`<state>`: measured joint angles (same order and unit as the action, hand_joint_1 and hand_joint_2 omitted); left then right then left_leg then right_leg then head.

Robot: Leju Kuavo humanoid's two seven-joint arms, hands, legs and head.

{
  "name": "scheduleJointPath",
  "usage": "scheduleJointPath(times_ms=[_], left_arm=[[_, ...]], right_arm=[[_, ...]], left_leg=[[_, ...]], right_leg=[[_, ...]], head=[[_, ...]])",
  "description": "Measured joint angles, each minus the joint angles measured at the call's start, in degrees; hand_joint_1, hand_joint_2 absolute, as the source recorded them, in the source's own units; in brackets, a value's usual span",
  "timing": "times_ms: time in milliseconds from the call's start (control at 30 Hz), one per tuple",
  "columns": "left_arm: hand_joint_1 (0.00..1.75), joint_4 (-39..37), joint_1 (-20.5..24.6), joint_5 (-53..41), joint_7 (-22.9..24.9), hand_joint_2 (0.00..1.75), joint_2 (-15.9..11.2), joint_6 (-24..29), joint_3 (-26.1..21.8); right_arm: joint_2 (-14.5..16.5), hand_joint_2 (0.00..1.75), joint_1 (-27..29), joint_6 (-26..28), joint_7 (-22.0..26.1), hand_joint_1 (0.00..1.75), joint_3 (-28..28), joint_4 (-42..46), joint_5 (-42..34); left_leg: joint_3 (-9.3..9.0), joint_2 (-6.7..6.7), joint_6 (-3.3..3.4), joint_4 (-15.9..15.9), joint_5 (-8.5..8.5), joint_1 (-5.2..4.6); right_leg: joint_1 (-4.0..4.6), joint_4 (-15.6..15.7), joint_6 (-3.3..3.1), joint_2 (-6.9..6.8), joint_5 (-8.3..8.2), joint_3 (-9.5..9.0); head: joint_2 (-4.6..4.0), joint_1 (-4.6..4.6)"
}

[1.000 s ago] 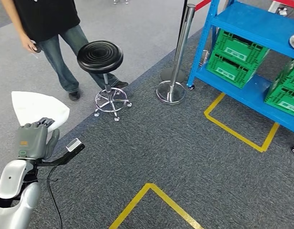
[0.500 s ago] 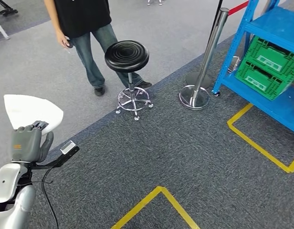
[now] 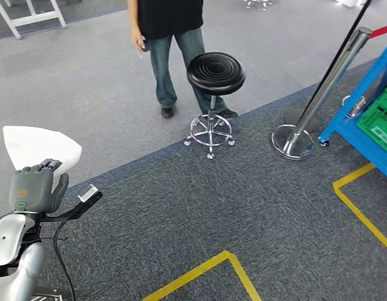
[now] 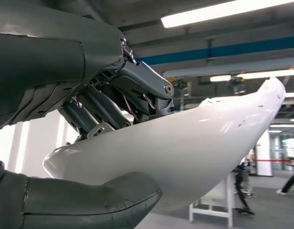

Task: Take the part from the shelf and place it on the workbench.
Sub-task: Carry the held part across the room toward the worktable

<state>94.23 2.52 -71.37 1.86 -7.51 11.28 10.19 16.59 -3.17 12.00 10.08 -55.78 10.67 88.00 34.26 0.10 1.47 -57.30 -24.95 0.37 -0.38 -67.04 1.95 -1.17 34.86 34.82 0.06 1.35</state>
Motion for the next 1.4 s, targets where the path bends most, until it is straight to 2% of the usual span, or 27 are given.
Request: scheduleJointPath(times_ms=[33, 67, 100, 133, 167, 233, 300, 367, 433, 500, 567, 600, 633, 667, 733, 800, 833, 900, 967, 1033, 1067, 1100, 1133, 1200, 1267, 1333, 1400], left_arm=[[1.75, 0.0, -0.1, 0.0, 0.0, 1.75, 0.0, 0.0, 0.0], [1.75, 0.0, -0.1, -0.1, 0.0, 1.75, 0.1, 0.0, 0.0], [1.75, 0.0, -0.2, -0.1, 0.0, 1.75, 0.1, 0.0, 0.0], [1.75, 0.0, -0.3, -0.1, 0.0, 1.75, 0.1, 0.0, 0.0], [1.75, 0.0, -0.3, -0.1, 0.0, 1.75, 0.1, 0.0, 0.0], [1.75, 0.0, -0.2, -0.1, 0.0, 1.75, 0.2, 0.0, -0.1], [1.75, 0.0, -0.2, -0.1, 0.0, 1.75, 0.2, 0.0, -0.2], [1.75, 0.0, -0.4, -0.1, 0.0, 1.75, 0.2, 0.0, -0.4], [1.75, 0.0, -0.5, -0.1, 0.0, 1.75, 0.1, 0.0, -0.7], [1.75, 0.0, -0.3, -0.1, 0.0, 1.75, 0.1, 0.0, -0.8], [1.75, 0.0, -0.4, -0.1, 0.0, 1.75, 0.1, 0.0, -0.9], [1.75, 0.0, -0.5, -0.1, 0.0, 1.75, 0.1, 0.0, -0.9], [1.75, 0.0, -0.6, -0.1, 0.0, 1.75, 0.1, 0.0, -1.0], [1.75, 0.0, -0.6, -0.1, 0.0, 1.75, 0.1, 0.0, -1.0], [1.75, 0.0, -0.4, -0.1, 0.0, 1.75, 0.1, 0.0, -1.1], [1.75, 0.0, -0.2, -0.1, 0.0, 1.75, 0.2, 0.0, -1.1], [1.75, 0.0, -0.2, -0.1, 0.0, 1.75, 0.2, 0.0, -1.1], [1.75, 0.0, -0.3, -0.1, 0.0, 1.75, 0.2, 0.0, -1.2], [1.75, 0.0, -0.2, -0.2, 0.0, 1.75, 0.3, 0.0, -1.2], [1.75, 0.1, -0.1, -0.2, 0.0, 1.75, 0.4, 0.1, -1.2], [1.75, 0.0, -0.1, -0.2, 0.0, 1.75, 0.4, 0.0, -1.2], [1.75, 0.0, -0.2, -0.2, 0.0, 1.75, 0.4, 0.0, -1.2], [1.75, 0.0, -0.3, -0.2, 0.0, 1.75, 0.5, 0.0, -1.2], [1.75, 0.0, -0.3, -0.2, 0.0, 1.75, 0.5, 0.0, -1.2], [1.75, 0.0, -0.2, -0.2, 0.0, 1.75, 0.5, 0.0, -1.2], [1.75, 0.0, -0.1, -0.2, 0.0, 1.75, 0.5, 0.1, -1.2], [1.75, 0.0, -0.2, -0.2, 0.0, 1.75, 0.5, 0.1, -1.3]], right_arm=[[0.0, 0.0, 0.1, 0.0, 0.0, 0.0, 0.1, 0.0, 0.0], [0.0, 0.0, 0.2, 0.0, -0.1, 0.0, 0.1, 0.0, 0.0], [0.0, 0.0, 0.2, 0.0, -0.1, 0.0, 0.2, 0.0, 0.0], [0.0, 0.0, 0.2, 0.0, -0.2, 0.0, 0.2, 0.0, 0.0], [0.0, 0.0, 0.2, 0.0, -0.2, 0.0, 0.2, 0.0, 0.0], [0.0, 0.0, 0.2, 0.0, -0.2, 0.0, 0.3, 0.0, 0.0], [0.0, 0.0, 0.1, 0.0, -0.2, 0.0, 0.3, 0.0, 0.0], [0.0, 0.0, 0.1, 0.0, -0.2, 0.0, 0.5, 0.0, 0.0], [0.0, 0.0, 0.1, 0.0, -0.2, 0.0, 0.6, 0.0, 0.1], [0.1, 0.0, 0.1, 0.0, -0.1, 0.0, 0.6, 0.0, 0.1], [0.1, 0.0, 0.2, 0.0, -0.1, 0.0, 0.6, 0.0, 0.1], [0.1, 0.0, 0.3, 0.0, -0.1, 0.0, 0.6, 0.0, 0.1], [0.1, 0.0, 0.2, 0.0, -0.1, 0.0, 0.6, 0.0, 0.1], [0.1, 0.0, 0.2, 0.0, -0.1, 0.0, 0.7, 0.0, 0.1], [0.1, 0.0, 0.1, 0.0, -0.1, 0.0, 0.7, 0.0, 0.1], [0.1, 0.0, 0.1, 0.0, -0.1, 0.0, 0.7, 0.0, 0.1], [0.1, 0.0, 0.1, 0.0, -0.1, 0.0, 0.7, 0.0, 0.1], [0.1, 0.0, 0.0, 0.0, -0.1, 0.0, 0.7, 0.0, 0.1], [0.1, 0.0, -0.1, 0.0, -0.1, 0.0, 0.7, 0.0, 0.1], [0.1, 0.0, 0.0, 0.0, 0.0, 0.0, 0.7, 0.0, 0.1], [0.1, 0.0, 0.1, 0.0, -0.1, 0.0, 0.7, 0.0, 0.1], [0.1, 0.0, 0.1, 0.0, -0.1, 0.0, 0.7, 0.0, 0.1], [0.1, 0.0, 0.2, 0.0, -0.1, 0.0, 0.7, 0.0, 0.2], [0.1, 0.0, 0.2, 0.0, -0.1, 0.0, 0.7, 0.0, 0.3], [0.1, 0.0, 0.1, 0.0, -0.1, 0.0, 0.9, -0.1, 0.3], [0.1, 0.0, 0.1, 0.0, -0.1, 0.0, 1.1, -0.1, 0.4], [0.1, 0.0, 0.1, 0.0, -0.2, 0.0, 1.3, -0.1, 0.4]], left_leg=[[0.02, -0.72, 0.11, 0.0, 0.0, -0.05], [0.01, -1.52, 0.13, 0.0, 0.0, -0.11], [-0.03, -2.31, 0.13, 0.0, 0.0, -0.14], [-0.11, -3.14, 0.12, 0.0, -0.01, -0.16], [-0.21, -3.96, 0.06, -0.1, -0.04, -0.14], [-0.21, -5.45, -0.29, -0.2, -0.13, -0.19], [0.21, -6.74, -1.01, -0.4, 0.01, -0.06], [0.59, -7.75, -1.78, -0.4, 0.17, 0.26], [1.53, -5.54, -2.33, -2.3, -1.14, 0.2], [4.47, -1.91, -2.79, -8.5, -4.46, 0.1], [7.83, -0.71, -3.12, -15.3, -7.08, 0.27], [8.42, -0.54, -3.17, -16.5, -7.0, 0.32], [7.82, -0.37, -3.12, -15.4, -5.85, 0.33], [6.18, 0.11, -2.98, -12.4, -4.03, 0.28], [1.94, 2.99, -2.37, -4.8, -1.06, -0.25], [0.01, 5.12, -1.65, -1.0, -0.53, -0.86], [0.01, 4.97, -1.35, -0.7, -0.72, -1.08], [0.12, 3.48, -0.7, -0.5, -0.52, -0.96], [-0.03, 1.91, -0.01, -0.1, -0.25, -0.6], [-0.06, 0.43, 0.37, 0.0, -0.2, -0.42], [-0.04, -0.33, 0.44, 0.0, -0.21, -0.43], [-0.05, -1.1, 0.46, -0.1, -0.21, -0.45], [-0.09, -1.91, 0.47, -0.1, -0.22, -0.46], [-0.33, -3.54, 0.35, -0.1, -0.26, -0.41], [-0.43, -4.92, -0.06, -0.3, -0.39, -0.43], [-0.08, -6.09, -0.76, -0.5, -0.28, -0.4], [0.31, -6.96, -1.41, -0.5, -0.12, -0.16]], right_leg=[[0.01, -3.9, -0.03, 0.65, 1.41, 2.09], [0.02, -6.5, -0.08, 0.94, 1.85, 3.65], [0.03, -7.1, -0.17, 1.07, 1.18, 4.3], [0.02, -5.2, -0.33, 1.27, -0.63, 3.77], [-0.04, -1.5, -0.49, 1.91, -3.05, 2.33], [-0.34, 6.1, -0.73, 4.64, -6.38, -1.06], [-0.43, 8.9, -0.8, 6.19, -6.81, -2.56], [-0.33, 9.2, -1.12, 5.03, -6.91, -2.83], [-0.33, 9.7, -1.73, 3.57, -7.12, -3.17], [-0.16, 9.9, -2.26, 1.97, -7.09, -3.38], [0.07, 9.9, -2.51, 0.3, -6.92, -3.4], [0.16, 9.9, -2.55, -0.52, -6.83, -3.43], [0.23, 9.9, -2.54, -1.29, -6.74, -3.51], [0.3, 9.9, -2.49, -2.01, -6.61, -3.65], [0.6, 9.8, -2.19, -3.26, -6.23, -3.99], [1.0, 9.7, -1.72, -4.4, -5.85, -4.19], [1.13, 9.6, -1.49, -5.03, -5.69, -4.24], [1.06, 9.6, -0.97, -5.98, -5.31, -4.43], [0.77, 6.9, -0.43, -3.41, -3.39, -3.27], [0.44, -0.4, -0.15, 0.15, 0.13, 0.34], [0.38, -4.2, -0.08, 0.74, 1.55, 2.4], [0.36, -6.7, -0.06, 0.97, 2.04, 3.93], [0.35, -7.2, -0.09, 1.08, 1.37, 4.51], [0.24, -1.8, -0.25, 1.67, -2.79, 2.52], [-0.11, 5.8, -0.36, 4.03, -6.07, -1.02], [-0.26, 8.8, -0.49, 5.53, -6.56, -2.65], [-0.17, 9.1, -0.94, 4.57, -6.66, -2.86]], head=[[0.01, -0.07], [0.01, -0.08], [0.01, -0.1], [0.01, -0.1], [0.0, -0.11], [0.0, -0.1], [0.01, -0.11], [0.01, -0.13], [0.01, 0.06], [0.0, 0.28], [0.0, 0.34], [0.0, 0.35], [0.01, 0.34], [0.01, 0.34], [0.01, 0.36], [0.01, 0.26], [0.01, 0.2], [0.01, 0.14], [0.01, -0.15], [0.01, -0.57], [0.01, -0.68], [0.01, -0.69], [0.01, -0.71], [0.01, -0.7], [0.01, -0.67], [0.01, -0.63], [0.01, -0.61]])
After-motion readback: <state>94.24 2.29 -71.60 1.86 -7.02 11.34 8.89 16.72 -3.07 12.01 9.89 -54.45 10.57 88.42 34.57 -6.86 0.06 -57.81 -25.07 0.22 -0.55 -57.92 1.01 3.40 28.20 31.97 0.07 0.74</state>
